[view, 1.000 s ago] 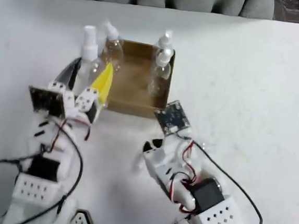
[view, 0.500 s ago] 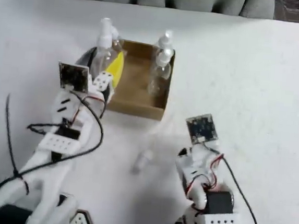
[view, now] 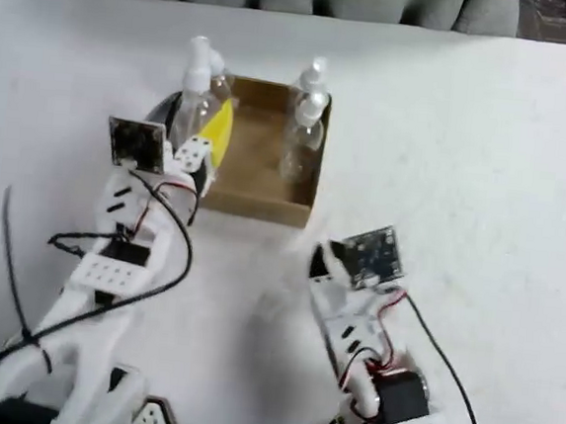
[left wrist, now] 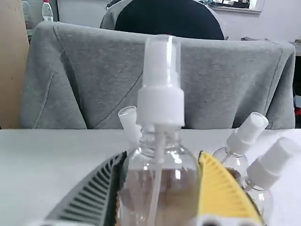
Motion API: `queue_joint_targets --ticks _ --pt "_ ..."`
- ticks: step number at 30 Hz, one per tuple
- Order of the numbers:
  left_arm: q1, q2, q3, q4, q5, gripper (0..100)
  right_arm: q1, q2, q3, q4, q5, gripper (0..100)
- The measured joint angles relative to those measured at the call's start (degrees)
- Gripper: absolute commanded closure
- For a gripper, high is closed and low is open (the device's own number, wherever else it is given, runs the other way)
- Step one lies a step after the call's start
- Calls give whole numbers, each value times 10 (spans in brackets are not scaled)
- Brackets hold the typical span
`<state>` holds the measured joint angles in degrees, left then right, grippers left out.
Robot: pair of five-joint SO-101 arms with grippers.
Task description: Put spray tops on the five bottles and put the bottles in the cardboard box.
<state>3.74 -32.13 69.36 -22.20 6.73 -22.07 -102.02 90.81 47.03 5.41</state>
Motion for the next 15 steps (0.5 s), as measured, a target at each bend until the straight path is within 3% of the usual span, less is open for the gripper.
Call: queue_joint_targets --ticks 9,15 --pt "0 -189 -54 326 113 978 -195 0 0 -138 -10 983" --pt "0 -278 -62 419 120 978 -268 0 0 -188 -33 983"
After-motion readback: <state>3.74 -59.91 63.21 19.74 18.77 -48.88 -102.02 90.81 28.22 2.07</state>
